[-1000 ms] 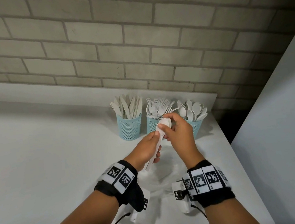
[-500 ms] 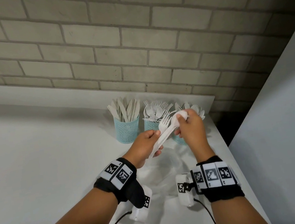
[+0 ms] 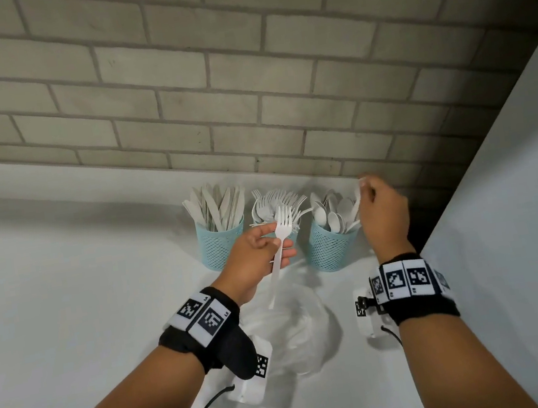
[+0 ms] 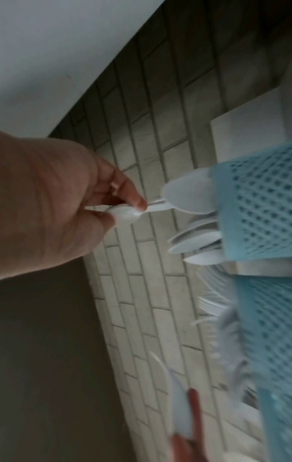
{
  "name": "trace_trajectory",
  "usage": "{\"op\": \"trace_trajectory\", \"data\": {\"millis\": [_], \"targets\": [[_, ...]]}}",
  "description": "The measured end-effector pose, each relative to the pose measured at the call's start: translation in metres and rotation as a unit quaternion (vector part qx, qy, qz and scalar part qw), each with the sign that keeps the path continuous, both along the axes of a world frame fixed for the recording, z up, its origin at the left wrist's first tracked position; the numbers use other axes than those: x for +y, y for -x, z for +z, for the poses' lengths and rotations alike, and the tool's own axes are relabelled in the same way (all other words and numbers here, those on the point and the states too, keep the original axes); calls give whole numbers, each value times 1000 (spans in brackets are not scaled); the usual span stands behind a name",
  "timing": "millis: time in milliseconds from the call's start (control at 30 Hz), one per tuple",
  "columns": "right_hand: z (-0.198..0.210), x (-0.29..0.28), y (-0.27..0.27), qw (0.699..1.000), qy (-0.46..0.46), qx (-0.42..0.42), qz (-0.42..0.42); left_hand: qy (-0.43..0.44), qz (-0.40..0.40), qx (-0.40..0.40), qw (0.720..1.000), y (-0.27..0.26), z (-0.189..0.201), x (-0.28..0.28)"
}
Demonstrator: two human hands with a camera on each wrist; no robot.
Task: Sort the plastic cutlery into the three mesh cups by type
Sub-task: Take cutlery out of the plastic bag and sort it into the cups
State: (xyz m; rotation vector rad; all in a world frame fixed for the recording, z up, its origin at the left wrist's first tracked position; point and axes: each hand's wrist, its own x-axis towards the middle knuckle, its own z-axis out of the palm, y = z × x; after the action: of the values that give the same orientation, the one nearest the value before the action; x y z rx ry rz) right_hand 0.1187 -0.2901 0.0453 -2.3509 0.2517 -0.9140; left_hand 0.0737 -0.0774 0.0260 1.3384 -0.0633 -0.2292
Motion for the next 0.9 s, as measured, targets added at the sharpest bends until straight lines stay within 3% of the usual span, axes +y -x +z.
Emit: {"op": "trace_trajectory", "data": {"millis": [167,233,333,400,467,500,600,700,767,800,900], "targets": [[-26,3,-8,976,120,181,8,-2,14,-3,1000,-2,-3,6],[-13,14,-3,978,125,167,3,-5,20,-8,1000,-2,-3,8],[8,39,8,985,-16,88,145,1,24,-8,1000,0,-2,5],[20,56,18,943,-93,166,272,7,15,-10,1000,4,-1,2],[22,65,21,907,-79,229,345,4,9,-11,1000,7,-1,-1],[22,66,20,903,-72,228,357,-3,10,-9,1000,7,-2,-2],[23,66,14,932,-124,144,309,-54,26,9,998,7,-5,5],[31,59,11,960,-179,-32,213,-135,-33,22,990,9,-11,18],[35,56,9,962,-178,-115,175,-262,-119,12,958,13,-18,24],[35,57,8,962,-173,-130,164,-335,-169,8,927,15,-21,25],[28,64,0,973,-115,-117,163,-531,-283,-23,798,25,-31,24]]}}
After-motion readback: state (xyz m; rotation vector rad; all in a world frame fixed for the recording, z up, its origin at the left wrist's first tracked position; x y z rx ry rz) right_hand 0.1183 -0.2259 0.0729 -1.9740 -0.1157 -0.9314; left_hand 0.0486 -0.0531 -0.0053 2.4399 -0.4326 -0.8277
